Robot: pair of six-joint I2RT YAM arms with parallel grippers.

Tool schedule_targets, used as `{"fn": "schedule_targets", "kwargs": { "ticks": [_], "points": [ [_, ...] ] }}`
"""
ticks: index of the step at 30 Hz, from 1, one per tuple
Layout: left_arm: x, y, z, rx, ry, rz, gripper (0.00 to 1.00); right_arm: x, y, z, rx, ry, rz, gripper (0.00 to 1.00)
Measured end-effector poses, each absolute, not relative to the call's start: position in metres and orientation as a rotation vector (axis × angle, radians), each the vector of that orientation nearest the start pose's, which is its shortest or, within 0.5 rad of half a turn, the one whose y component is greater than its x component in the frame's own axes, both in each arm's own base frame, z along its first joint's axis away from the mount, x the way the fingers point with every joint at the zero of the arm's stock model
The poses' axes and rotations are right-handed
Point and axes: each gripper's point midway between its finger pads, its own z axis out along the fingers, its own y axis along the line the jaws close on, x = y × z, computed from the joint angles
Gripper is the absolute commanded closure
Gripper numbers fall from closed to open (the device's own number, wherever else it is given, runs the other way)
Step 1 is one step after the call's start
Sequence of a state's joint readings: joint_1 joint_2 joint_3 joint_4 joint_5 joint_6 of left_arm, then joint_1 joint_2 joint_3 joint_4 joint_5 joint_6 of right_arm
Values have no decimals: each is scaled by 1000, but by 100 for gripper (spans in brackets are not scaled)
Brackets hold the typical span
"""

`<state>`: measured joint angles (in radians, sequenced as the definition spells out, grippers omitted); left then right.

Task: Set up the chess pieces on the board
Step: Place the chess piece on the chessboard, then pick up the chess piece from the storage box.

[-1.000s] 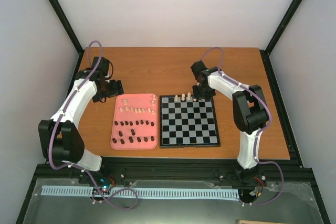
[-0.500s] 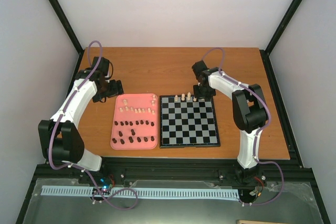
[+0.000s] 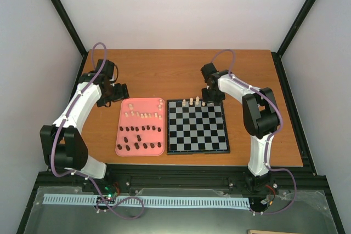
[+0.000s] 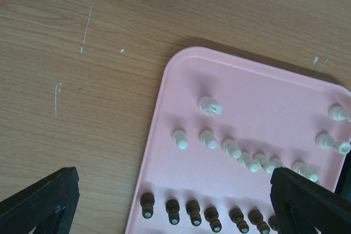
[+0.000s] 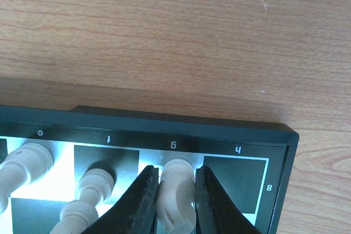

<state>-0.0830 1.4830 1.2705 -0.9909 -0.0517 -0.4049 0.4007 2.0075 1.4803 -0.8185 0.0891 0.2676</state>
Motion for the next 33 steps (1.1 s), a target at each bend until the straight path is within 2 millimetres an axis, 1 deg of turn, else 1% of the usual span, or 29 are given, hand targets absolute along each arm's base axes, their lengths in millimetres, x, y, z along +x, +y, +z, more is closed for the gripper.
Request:
{"fn": "schedule_targets", "kwargs": {
  "ticks": [1, 3, 5, 11, 17, 21, 22, 27, 30, 33],
  "points": [
    [337, -19, 154, -457, 2735, -55, 3, 400, 153, 42, -178, 2895, -14, 93],
    [337, -19, 153, -457, 2737, -54, 3, 400, 153, 42, -179, 2896, -13, 80],
    [337, -19, 152, -455, 2740, -53, 3, 400, 153, 42, -175, 2895, -11, 75],
    [339, -20, 150, -445, 2747, -51, 3, 393, 152, 38, -179, 2924, -4, 72],
    [339, -20, 150, -443, 2747, -54, 3, 391, 152, 48, -178, 2915, 2, 68],
    [341, -20, 153, -442, 2740, -58, 3, 395, 152, 62, -174, 2893, 1, 67],
    [341, -20, 154, -439, 2737, -60, 4, 396, 152, 67, -173, 2885, 2, 66],
    [347, -23, 153, -416, 2740, -75, 12, 404, 153, 96, -163, 2829, 6, 63],
    [353, -27, 143, -386, 2764, -67, 16, 413, 156, 119, -158, 2786, 27, 63],
    [356, -31, 125, -373, 2814, -61, 21, 424, 161, 142, -154, 2736, 52, 63]
  ]
}}
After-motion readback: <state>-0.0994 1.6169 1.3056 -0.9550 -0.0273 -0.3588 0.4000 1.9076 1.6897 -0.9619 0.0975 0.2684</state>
